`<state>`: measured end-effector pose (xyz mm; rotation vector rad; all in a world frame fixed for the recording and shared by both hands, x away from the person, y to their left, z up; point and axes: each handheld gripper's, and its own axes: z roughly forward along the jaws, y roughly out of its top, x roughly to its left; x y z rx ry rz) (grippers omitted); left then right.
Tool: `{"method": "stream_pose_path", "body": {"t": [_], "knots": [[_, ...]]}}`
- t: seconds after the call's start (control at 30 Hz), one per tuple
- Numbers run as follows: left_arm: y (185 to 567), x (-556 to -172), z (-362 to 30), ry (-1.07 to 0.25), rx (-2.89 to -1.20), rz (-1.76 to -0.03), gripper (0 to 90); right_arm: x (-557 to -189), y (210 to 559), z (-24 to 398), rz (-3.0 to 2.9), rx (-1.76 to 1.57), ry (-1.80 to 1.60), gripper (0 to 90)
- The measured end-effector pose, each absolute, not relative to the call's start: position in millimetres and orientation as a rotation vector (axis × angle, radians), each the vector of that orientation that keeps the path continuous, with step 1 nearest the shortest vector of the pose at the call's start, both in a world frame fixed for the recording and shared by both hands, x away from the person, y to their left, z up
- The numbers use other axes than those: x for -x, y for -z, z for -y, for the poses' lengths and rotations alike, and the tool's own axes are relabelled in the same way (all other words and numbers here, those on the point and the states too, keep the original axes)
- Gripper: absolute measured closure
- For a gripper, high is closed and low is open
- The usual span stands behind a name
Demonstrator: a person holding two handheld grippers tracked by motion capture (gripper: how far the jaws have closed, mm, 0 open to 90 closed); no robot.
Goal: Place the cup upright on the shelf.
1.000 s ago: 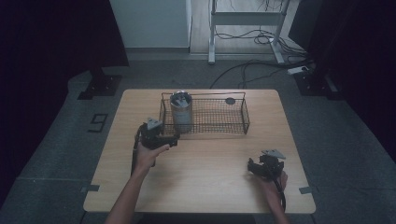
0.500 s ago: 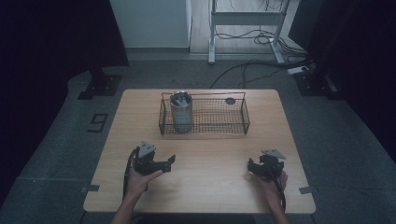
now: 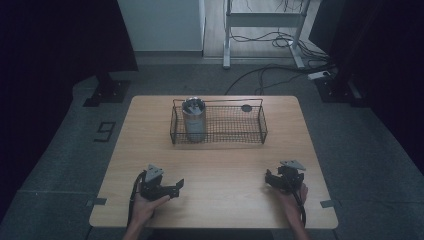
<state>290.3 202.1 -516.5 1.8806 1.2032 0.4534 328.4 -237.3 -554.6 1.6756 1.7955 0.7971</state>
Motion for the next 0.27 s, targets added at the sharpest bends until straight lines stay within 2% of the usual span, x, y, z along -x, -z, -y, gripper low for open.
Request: {"method": "stream_pose_path", "body": {"t": [0.27], "knots": [[518.6,-289.6,-199.7,-0.449,-1.884,-1.202,4.1,-328.3,554.5,237.2,-1.796,-1.674,-0.797,15.5]]}}
